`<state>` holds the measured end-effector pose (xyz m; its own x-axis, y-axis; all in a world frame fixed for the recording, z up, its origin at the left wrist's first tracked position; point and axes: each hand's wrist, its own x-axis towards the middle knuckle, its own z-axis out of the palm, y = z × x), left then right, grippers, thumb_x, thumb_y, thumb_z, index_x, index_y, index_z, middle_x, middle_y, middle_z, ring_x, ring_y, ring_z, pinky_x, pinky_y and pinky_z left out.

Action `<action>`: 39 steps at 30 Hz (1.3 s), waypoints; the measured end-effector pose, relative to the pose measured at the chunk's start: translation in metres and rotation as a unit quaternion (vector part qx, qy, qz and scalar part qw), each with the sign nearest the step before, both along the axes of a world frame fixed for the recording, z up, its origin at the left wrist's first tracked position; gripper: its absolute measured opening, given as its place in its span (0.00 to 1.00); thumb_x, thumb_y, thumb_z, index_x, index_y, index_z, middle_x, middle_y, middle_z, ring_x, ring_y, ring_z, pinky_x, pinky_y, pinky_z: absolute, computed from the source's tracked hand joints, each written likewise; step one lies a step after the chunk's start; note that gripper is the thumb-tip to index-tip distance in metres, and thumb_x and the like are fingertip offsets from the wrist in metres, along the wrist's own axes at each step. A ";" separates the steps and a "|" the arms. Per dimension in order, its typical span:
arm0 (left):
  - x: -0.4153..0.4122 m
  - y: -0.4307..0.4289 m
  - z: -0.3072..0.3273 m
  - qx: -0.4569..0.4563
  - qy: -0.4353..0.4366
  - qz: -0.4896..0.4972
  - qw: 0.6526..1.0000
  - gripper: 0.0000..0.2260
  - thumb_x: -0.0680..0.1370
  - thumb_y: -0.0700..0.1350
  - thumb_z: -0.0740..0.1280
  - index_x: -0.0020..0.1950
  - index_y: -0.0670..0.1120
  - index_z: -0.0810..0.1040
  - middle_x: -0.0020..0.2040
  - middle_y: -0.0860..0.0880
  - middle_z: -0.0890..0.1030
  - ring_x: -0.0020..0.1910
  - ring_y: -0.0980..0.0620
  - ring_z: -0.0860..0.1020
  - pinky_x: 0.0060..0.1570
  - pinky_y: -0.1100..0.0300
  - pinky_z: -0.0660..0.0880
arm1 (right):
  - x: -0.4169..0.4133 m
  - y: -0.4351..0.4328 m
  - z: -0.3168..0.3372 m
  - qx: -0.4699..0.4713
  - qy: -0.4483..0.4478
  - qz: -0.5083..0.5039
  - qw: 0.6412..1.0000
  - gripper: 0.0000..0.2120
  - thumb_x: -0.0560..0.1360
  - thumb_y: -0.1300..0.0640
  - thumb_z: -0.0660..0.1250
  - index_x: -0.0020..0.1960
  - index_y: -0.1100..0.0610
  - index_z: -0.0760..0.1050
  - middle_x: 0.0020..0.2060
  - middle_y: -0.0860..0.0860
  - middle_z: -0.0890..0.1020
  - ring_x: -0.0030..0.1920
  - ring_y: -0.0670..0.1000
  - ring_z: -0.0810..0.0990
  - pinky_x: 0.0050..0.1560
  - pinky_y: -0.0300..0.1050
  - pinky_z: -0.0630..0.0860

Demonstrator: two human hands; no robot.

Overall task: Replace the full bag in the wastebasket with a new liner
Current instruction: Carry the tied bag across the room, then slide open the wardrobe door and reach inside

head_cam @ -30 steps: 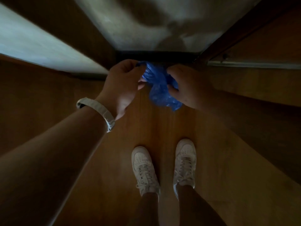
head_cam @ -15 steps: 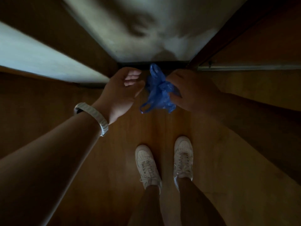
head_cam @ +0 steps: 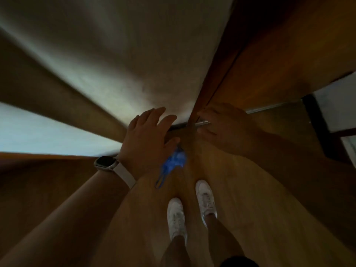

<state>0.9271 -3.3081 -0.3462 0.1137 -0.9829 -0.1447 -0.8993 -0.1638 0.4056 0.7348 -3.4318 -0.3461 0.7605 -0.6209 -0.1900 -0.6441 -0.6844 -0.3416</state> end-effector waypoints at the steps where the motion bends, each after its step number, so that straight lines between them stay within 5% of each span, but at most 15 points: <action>1: -0.003 0.001 0.021 -0.005 -0.013 -0.015 1.000 0.27 0.74 0.61 0.56 0.70 0.50 0.72 0.72 0.44 0.70 0.71 0.40 0.67 0.67 0.40 0.66 | -0.005 0.005 0.025 -0.003 -0.004 -0.019 1.000 0.27 0.74 0.40 0.55 0.66 0.53 0.72 0.62 0.54 0.76 0.60 0.56 0.74 0.57 0.50 0.70; 7: -0.037 0.003 0.133 -0.049 -0.041 -0.086 0.994 0.25 0.76 0.61 0.57 0.69 0.50 0.71 0.70 0.43 0.72 0.68 0.39 0.70 0.64 0.37 0.68 | -0.053 0.044 0.155 -0.106 -0.014 -0.064 0.992 0.24 0.75 0.41 0.56 0.63 0.53 0.76 0.59 0.56 0.79 0.56 0.59 0.78 0.55 0.55 0.74; 12: -0.091 0.000 0.201 -0.093 -0.046 -0.146 0.984 0.23 0.77 0.60 0.57 0.68 0.51 0.71 0.68 0.43 0.74 0.67 0.41 0.71 0.64 0.40 0.69 | -0.115 0.069 0.243 -0.113 0.063 -0.113 0.985 0.29 0.76 0.36 0.47 0.69 0.49 0.67 0.64 0.53 0.75 0.63 0.57 0.72 0.61 0.56 0.70; 17: -0.164 -0.012 0.251 -0.119 -0.054 -0.187 0.974 0.22 0.78 0.59 0.57 0.70 0.53 0.69 0.69 0.47 0.72 0.69 0.45 0.68 0.66 0.42 0.67 | -0.201 0.097 0.291 -0.125 0.095 -0.204 0.966 0.35 0.72 0.33 0.39 0.73 0.47 0.61 0.70 0.50 0.69 0.68 0.55 0.67 0.65 0.53 0.66; 22: -0.259 -0.023 0.295 -0.149 -0.089 -0.267 0.948 0.23 0.80 0.59 0.57 0.74 0.56 0.61 0.73 0.49 0.66 0.73 0.46 0.62 0.70 0.45 0.61 | -0.305 0.128 0.319 -0.135 0.114 -0.295 0.939 0.29 0.76 0.34 0.42 0.72 0.44 0.60 0.71 0.49 0.67 0.70 0.54 0.65 0.67 0.55 0.65; 28: -0.407 -0.017 0.334 -0.195 -0.113 -0.378 0.898 0.23 0.79 0.62 0.55 0.73 0.56 0.63 0.74 0.50 0.65 0.73 0.47 0.63 0.69 0.46 0.64 | -0.433 0.188 0.355 -0.132 0.096 -0.402 0.901 0.25 0.78 0.36 0.50 0.72 0.45 0.61 0.71 0.48 0.66 0.71 0.53 0.64 0.68 0.53 0.63; 32: -0.523 0.007 0.354 -0.243 -0.098 -0.459 0.849 0.21 0.79 0.60 0.58 0.70 0.53 0.70 0.71 0.49 0.70 0.71 0.46 0.65 0.67 0.47 0.64 | -0.524 0.238 0.368 -0.136 0.084 -0.471 0.867 0.30 0.74 0.33 0.45 0.71 0.44 0.63 0.71 0.49 0.67 0.71 0.53 0.65 0.70 0.53 0.63; 39: -0.691 0.061 0.370 -0.269 -0.053 -0.582 0.766 0.22 0.79 0.59 0.58 0.69 0.50 0.71 0.69 0.47 0.71 0.69 0.45 0.67 0.67 0.48 0.65 | -0.652 0.345 0.386 -0.139 0.112 -0.600 0.780 0.26 0.78 0.36 0.51 0.73 0.43 0.60 0.75 0.48 0.62 0.74 0.51 0.60 0.71 0.52 0.59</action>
